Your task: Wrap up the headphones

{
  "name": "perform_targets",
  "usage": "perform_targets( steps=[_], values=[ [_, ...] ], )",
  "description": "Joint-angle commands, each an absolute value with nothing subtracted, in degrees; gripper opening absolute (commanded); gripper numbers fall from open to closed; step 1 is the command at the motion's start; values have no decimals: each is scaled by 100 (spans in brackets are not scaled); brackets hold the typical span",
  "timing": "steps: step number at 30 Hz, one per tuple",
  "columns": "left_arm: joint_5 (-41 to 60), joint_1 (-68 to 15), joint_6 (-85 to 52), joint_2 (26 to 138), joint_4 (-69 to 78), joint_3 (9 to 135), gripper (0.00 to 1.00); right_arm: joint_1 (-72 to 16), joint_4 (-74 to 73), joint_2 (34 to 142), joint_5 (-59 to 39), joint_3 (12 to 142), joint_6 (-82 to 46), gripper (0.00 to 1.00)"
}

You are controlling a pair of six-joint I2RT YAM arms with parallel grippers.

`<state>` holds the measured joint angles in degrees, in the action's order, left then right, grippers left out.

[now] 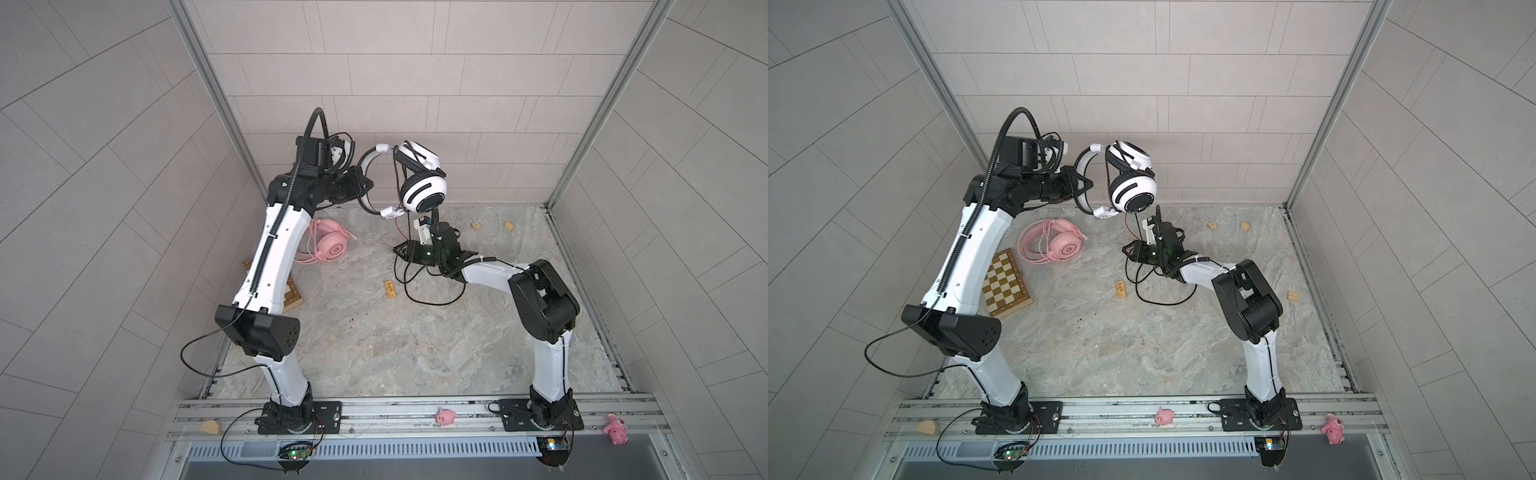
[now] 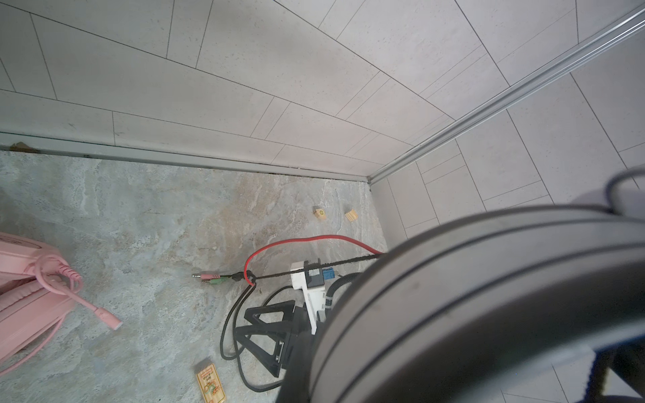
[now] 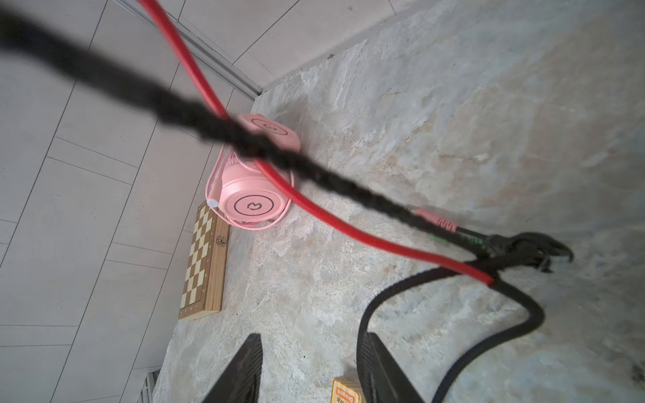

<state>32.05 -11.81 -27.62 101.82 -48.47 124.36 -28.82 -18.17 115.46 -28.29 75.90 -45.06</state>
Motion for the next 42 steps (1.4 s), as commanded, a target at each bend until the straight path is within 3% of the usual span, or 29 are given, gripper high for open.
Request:
perform_targets(
  steps=[1,12,22,25,28,30,42],
  values=[
    [3441,-1222,-2972,9818,-4433,12448,0,-2920,-1541,11834,-2436,7948,-4553,48],
    [3406,-1240,-2973,9786,-4435,12369,0,-2962,-1535,11724,-1846,7583,-4528,47],
    [3426,-1279,-2971,9758,-4385,12188,0,-2997,-1724,12370,-1946,8430,-4878,47],
    [3436,-1281,-2971,9771,-4383,12182,0,-2992,-1690,12477,-1971,8559,-4876,39],
    [3413,-1260,-2916,9823,-4382,12215,0,-2962,-1880,12366,-2114,8331,-4930,12],
    [3141,-1252,-2740,9904,-4505,12299,0,-2953,-2292,12109,-2117,7904,-4945,1],
    [2828,37,-2640,10783,-4933,13374,0,-2106,-2012,10109,-4610,5609,-4242,0]
  ],
)
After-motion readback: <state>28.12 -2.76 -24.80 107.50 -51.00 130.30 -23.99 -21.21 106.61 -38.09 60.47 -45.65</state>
